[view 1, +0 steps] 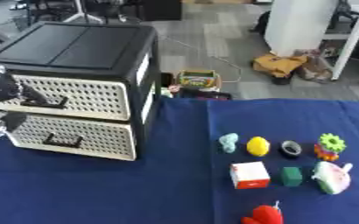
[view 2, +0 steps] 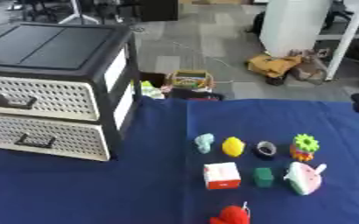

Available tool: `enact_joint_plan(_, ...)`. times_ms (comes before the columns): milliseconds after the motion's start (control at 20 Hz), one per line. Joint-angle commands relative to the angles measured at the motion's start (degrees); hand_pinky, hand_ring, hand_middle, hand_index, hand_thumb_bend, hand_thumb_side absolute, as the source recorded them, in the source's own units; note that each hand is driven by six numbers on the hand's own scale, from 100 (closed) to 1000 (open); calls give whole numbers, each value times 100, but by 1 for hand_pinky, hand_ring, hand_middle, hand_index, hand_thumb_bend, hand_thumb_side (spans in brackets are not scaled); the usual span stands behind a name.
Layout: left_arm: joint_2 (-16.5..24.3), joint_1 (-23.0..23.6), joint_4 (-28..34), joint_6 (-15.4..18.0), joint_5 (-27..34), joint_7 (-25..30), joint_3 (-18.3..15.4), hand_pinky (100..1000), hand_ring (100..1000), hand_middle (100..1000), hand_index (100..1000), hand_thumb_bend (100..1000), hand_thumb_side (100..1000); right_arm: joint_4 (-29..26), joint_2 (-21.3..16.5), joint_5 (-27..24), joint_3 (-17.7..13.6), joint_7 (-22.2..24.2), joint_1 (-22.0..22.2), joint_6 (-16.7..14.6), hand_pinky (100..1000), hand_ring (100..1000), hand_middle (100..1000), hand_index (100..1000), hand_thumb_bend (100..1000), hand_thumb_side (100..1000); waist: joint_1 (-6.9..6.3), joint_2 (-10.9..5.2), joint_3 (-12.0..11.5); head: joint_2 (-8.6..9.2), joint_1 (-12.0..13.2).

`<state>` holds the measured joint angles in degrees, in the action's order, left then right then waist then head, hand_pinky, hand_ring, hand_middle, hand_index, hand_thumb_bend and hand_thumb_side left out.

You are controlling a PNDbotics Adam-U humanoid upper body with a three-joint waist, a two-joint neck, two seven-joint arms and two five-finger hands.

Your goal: Pick up objects from table and place into drawer.

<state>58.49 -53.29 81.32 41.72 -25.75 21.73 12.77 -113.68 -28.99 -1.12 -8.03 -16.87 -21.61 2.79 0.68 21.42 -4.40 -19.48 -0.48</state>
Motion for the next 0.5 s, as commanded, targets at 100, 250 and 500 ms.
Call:
enact_joint_plan(100,147,-111,-124,1025,-281,719,-103,100,100,100,771,100,1000,-91,-92,-79,-36,32,-36,-15,695,705,468,838,100,1000,-9,-90,18,113,-7)
enact_joint_plan(250,124,-119,-166,1025,-482,479,-63,100,100,100,779,100,1000,-91,-96,-97,-42,42,-34,-17,696,705,467,837,100,1000,-5,-76,25,107,-12)
enact_joint_plan(500,73,-148,-241,1025,-759,213,7,100,100,100,802,100,1000,-91,-92,-106,-38,64,-47,-18,697,705,466,837,100,1000,-9,-57,20,111,1)
